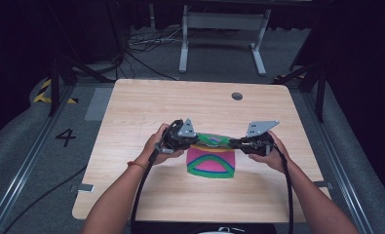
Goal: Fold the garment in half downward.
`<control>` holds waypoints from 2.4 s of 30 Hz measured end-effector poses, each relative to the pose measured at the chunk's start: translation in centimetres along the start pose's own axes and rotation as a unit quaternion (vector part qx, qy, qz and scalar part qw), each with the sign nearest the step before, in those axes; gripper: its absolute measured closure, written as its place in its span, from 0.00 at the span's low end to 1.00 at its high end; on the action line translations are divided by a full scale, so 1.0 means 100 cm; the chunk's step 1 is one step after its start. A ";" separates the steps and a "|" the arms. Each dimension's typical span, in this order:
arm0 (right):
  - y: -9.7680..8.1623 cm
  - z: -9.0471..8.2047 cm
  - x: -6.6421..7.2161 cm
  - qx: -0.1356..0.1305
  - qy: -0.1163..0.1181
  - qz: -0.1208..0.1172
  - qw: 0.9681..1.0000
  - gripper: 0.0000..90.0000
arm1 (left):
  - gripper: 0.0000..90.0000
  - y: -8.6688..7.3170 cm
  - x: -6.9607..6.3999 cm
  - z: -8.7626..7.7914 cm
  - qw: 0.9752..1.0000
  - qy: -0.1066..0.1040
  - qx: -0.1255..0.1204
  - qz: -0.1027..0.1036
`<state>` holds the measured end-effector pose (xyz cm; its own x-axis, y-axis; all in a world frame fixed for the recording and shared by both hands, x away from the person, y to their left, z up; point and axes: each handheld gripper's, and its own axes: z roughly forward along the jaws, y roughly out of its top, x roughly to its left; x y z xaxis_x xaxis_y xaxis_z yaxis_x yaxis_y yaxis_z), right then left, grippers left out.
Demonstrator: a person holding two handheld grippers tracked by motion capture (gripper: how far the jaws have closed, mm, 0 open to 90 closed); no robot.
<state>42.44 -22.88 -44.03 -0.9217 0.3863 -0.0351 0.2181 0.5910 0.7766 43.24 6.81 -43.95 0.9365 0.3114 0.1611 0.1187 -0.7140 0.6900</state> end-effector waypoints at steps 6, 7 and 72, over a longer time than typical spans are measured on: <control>-0.008 0.000 0.013 0.008 0.017 -0.006 1.000 0.94 | 0.93 -0.006 -0.014 0.001 1.000 -0.015 0.010 0.015; -0.009 0.000 0.015 0.009 0.020 -0.007 1.000 0.94 | 0.93 -0.006 -0.014 0.001 1.000 -0.015 0.010 0.015; -0.039 -0.002 0.033 -0.007 0.002 -0.010 1.000 0.77 | 0.58 -0.036 -0.036 0.000 0.996 -0.046 -0.060 -0.039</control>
<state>38.49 -24.06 -47.03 -0.9272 0.3716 -0.0476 0.1953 0.5878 0.7851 39.40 8.27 -46.98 0.9532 0.2995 0.0420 0.1567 -0.6080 0.7783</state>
